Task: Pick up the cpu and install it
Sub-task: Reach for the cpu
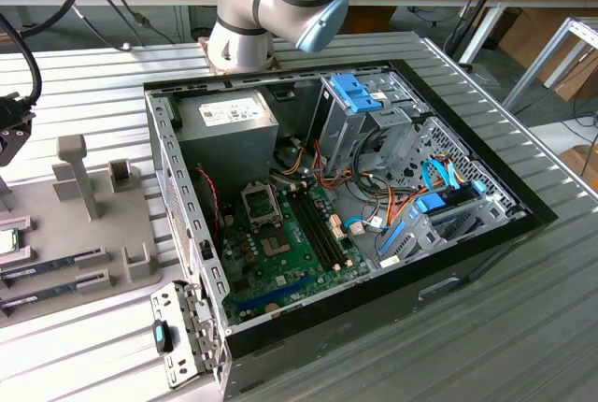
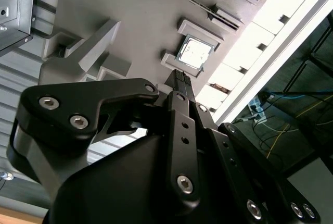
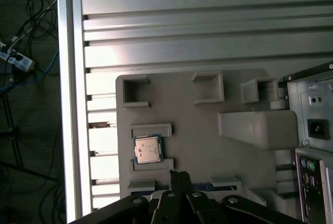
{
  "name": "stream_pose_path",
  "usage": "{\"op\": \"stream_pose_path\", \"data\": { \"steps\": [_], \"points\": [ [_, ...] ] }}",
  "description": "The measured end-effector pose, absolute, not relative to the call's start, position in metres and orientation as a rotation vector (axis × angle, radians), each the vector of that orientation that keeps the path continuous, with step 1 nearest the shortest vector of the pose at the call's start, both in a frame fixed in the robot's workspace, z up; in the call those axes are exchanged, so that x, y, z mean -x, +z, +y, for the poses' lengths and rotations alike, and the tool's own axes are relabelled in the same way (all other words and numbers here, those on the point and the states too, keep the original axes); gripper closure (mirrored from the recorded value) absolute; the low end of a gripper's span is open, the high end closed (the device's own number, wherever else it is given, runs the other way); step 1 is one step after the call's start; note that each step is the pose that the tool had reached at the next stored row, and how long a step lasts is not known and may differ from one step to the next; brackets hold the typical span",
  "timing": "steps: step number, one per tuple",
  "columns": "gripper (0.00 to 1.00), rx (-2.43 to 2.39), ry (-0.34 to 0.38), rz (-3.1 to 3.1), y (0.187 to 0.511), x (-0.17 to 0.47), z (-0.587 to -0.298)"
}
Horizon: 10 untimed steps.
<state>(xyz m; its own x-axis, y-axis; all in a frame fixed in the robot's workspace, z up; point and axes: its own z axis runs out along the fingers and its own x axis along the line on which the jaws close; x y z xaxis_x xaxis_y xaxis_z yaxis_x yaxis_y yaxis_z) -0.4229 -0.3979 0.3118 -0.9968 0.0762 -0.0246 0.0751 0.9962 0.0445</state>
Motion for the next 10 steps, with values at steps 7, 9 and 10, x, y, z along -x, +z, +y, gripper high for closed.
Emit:
{"op": "stream_pose_path", "data": {
  "steps": [7,9,10],
  "points": [
    [0.89,-0.118,0.068,3.112,0.3078,0.4229,-0.3970],
    [0.89,-0.118,0.068,3.112,0.3064,0.4229,-0.3970],
    [0.89,-0.118,0.068,3.113,0.3061,0.4229,-0.3970]
  ]
}}
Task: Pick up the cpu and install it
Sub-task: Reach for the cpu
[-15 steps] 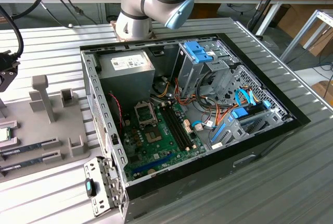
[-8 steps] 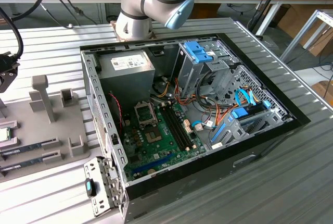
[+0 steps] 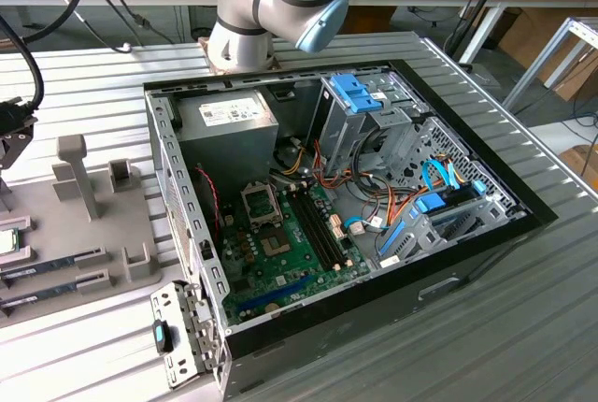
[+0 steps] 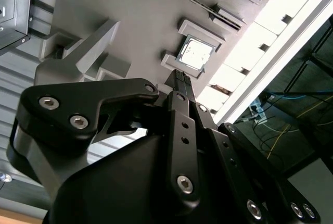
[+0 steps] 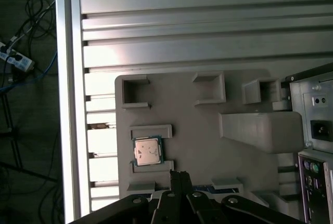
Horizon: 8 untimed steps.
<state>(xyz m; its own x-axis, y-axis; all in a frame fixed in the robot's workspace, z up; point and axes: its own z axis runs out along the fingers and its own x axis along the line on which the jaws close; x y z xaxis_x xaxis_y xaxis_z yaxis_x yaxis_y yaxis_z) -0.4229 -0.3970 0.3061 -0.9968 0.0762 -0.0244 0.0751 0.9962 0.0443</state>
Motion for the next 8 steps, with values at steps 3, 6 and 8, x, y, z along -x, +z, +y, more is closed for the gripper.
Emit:
{"op": "stream_pose_path", "data": {
  "steps": [3,6,8],
  "points": [
    [0.89,-0.118,0.068,3.113,0.3055,0.4229,-0.3970],
    [0.89,-0.118,0.068,3.113,0.3049,0.4229,-0.3969],
    [0.89,-0.118,0.068,3.113,0.3045,0.4229,-0.3969]
  ]
}}
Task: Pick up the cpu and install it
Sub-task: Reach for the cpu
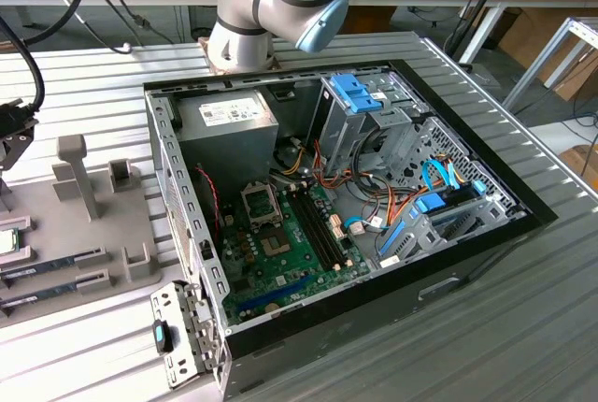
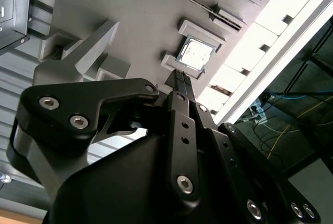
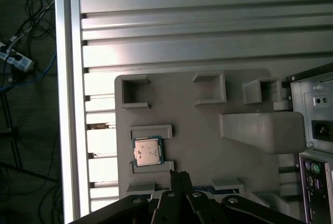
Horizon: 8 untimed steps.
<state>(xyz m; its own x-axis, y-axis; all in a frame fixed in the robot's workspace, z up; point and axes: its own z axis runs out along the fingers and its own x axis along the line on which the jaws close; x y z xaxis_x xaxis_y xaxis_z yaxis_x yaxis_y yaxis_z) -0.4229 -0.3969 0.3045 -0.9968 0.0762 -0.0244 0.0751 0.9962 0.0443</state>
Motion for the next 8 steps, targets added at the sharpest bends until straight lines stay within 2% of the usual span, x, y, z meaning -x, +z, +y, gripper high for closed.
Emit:
{"op": "stream_pose_path", "data": {
  "steps": [8],
  "points": [
    [0.89,-0.118,0.068,3.112,0.3018,0.4229,-0.3969]
  ]
}}
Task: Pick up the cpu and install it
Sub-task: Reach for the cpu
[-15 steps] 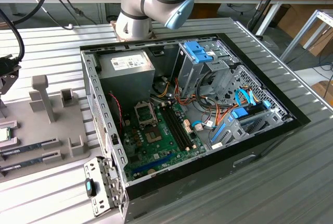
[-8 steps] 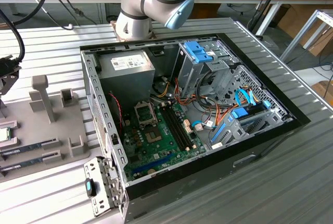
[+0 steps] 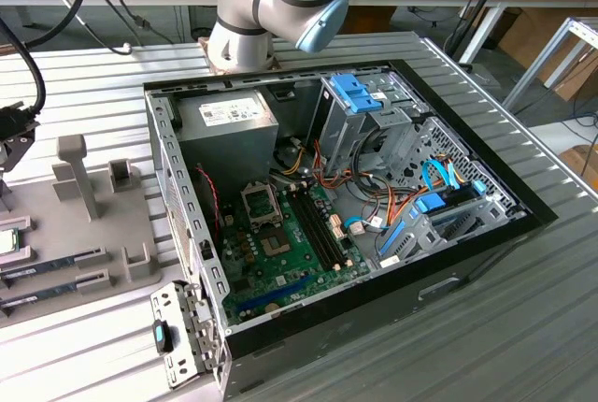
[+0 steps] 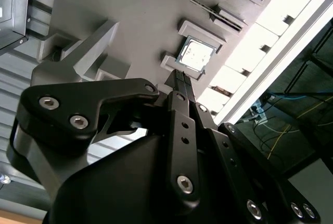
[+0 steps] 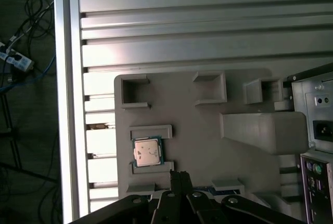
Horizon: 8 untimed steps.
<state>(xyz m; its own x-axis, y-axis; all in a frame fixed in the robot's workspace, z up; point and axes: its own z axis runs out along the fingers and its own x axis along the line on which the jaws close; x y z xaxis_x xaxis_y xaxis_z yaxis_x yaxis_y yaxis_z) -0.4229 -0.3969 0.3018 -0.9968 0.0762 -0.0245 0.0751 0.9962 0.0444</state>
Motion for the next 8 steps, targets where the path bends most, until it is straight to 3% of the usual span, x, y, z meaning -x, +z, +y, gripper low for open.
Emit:
{"op": "stream_pose_path", "data": {
  "steps": [8],
  "points": [
    [0.89,-0.118,0.068,3.113,0.2980,0.4229,-0.3969]
  ]
}}
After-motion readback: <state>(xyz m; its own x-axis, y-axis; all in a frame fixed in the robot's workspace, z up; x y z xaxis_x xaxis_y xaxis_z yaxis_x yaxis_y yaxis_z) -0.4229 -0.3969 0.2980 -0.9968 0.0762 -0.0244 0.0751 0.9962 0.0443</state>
